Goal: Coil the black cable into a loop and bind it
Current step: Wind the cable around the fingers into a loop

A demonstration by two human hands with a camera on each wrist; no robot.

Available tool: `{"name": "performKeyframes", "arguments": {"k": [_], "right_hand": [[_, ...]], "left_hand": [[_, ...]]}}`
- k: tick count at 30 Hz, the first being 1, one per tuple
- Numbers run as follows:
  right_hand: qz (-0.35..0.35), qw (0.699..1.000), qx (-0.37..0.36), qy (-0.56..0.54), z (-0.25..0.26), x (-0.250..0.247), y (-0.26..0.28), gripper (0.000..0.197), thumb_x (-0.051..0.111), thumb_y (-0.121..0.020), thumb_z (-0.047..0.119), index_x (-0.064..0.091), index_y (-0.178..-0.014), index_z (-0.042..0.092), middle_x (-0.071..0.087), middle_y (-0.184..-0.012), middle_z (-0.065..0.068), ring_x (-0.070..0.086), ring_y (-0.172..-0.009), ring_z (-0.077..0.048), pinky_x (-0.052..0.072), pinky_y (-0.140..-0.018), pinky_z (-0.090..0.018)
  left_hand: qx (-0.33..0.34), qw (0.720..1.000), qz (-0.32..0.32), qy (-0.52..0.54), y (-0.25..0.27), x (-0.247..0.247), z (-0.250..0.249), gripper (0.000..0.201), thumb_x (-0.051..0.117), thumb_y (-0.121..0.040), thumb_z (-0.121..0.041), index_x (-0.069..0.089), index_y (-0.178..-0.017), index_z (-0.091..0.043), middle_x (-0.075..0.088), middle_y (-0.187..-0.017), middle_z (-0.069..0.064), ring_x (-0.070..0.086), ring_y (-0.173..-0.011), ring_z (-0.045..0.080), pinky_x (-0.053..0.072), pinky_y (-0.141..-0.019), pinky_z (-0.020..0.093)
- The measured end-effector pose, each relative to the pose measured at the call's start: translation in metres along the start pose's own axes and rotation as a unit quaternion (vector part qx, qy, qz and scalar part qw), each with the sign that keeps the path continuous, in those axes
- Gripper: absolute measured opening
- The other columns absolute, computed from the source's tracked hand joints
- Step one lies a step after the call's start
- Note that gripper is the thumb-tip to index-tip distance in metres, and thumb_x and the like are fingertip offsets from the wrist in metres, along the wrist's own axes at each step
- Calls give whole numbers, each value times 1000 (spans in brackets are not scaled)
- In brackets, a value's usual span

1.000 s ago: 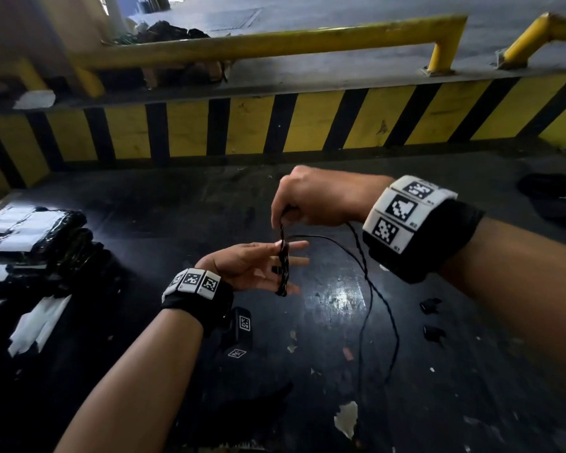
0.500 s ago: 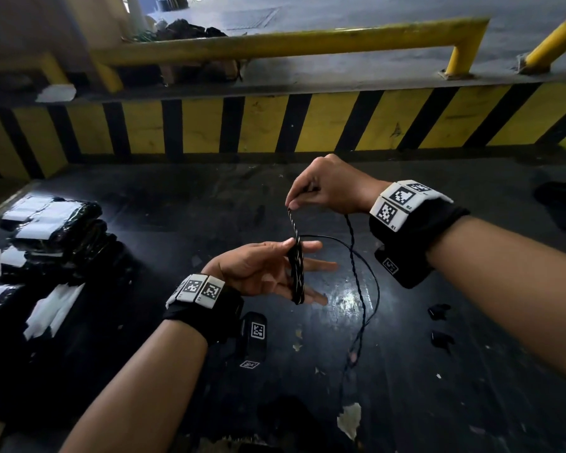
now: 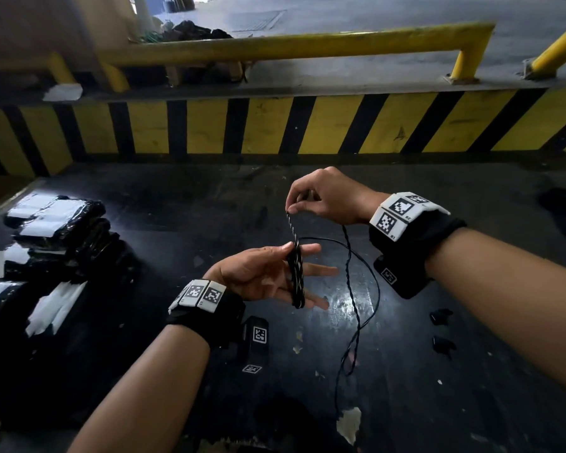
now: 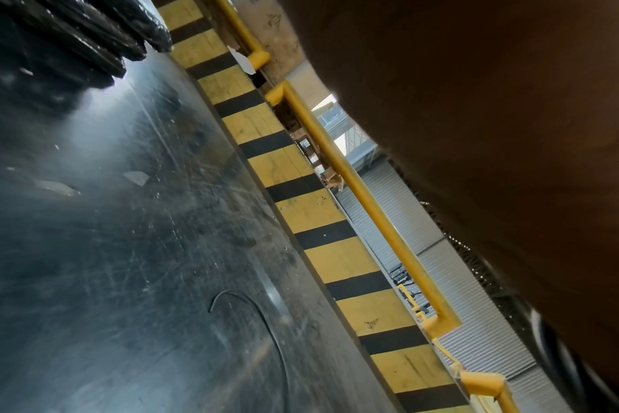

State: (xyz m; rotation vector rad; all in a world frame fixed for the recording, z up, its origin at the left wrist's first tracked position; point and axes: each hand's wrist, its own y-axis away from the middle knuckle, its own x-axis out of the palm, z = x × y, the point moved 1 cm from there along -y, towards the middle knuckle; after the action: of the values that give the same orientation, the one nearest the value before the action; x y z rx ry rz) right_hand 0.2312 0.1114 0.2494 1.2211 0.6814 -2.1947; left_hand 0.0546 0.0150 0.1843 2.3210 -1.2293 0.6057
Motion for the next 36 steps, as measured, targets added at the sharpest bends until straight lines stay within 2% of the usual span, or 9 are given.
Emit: {"name": "performKeyframes", "arguments": {"k": [4,8,11,13,17,21,25,31,36], "right_hand": [[-1,998,9,-55,-12,14,14,13,74,-91,19,81,-102,19,73,-87,16,64,-67,14,44,-63,-6],[17,983,79,-164,-22,60,47,39,71,-94,17,78,-75,51,69,-56,22,70,-57,-10,53,-53,-26],[57,972,88,-211,-12,100,66,21,67,-97,23,80,-100,39,71,-62,13,59,-48,-7,57,-50,-31],[64,969,76,-225,-4,117,74,30,67,-97,18,71,-126,25,75,-87,19,58,-49,-3,51,-46,-20],[109,972,77,-192,7,124,81,20,63,-100,26,78,-112,20,75,-81,-9,59,-52,3,43,-51,-8],[132,981,74,-119,14,119,80,21,59,-100,40,77,-95,30,75,-75,1,67,-66,1,52,-67,-17],[128,988,66,-62,24,103,76,41,61,-99,36,57,-59,29,57,-58,11,56,-51,-1,39,-55,-11],[148,987,47,47,39,66,63,17,62,-96,36,75,-107,34,70,-90,3,64,-75,-20,59,-75,-42],[134,982,30,131,54,12,37,15,66,-94,28,75,-105,32,69,-101,2,68,-85,-21,60,-77,-43]], "left_hand": [[41,998,48,17,6,7,-11,37,55,-99,-44,62,-132,-28,17,-166,27,16,-135,75,39,-112,53],[96,994,53,-3,8,14,-23,37,52,-99,-46,62,-133,-31,16,-166,26,27,-134,71,41,-111,51],[112,993,19,-27,4,7,-26,39,49,-100,-47,59,-135,-33,18,-166,25,22,-137,69,26,-111,60],[116,993,5,-30,3,-3,-25,40,49,-100,-48,57,-137,-35,17,-166,25,12,-139,70,18,-114,64],[122,992,-21,-5,5,-30,-16,42,47,-101,-48,53,-141,-35,17,-166,25,18,-137,72,14,-120,66],[121,989,-81,-22,9,-52,-11,44,47,-101,-48,51,-142,-37,25,-165,23,25,-136,70,7,-121,69],[93,983,-153,-31,12,-60,-10,46,47,-99,-50,51,-143,-38,39,-160,20,40,-133,63,17,-121,66],[19,976,-214,-37,10,-56,-6,63,79,-78,-51,65,-135,-30,61,-142,15,66,-118,35,54,-101,48],[-28,973,-225,-36,11,-61,11,67,72,-88,-42,54,-145,-12,48,-153,19,48,-129,61,38,-113,61]]}}
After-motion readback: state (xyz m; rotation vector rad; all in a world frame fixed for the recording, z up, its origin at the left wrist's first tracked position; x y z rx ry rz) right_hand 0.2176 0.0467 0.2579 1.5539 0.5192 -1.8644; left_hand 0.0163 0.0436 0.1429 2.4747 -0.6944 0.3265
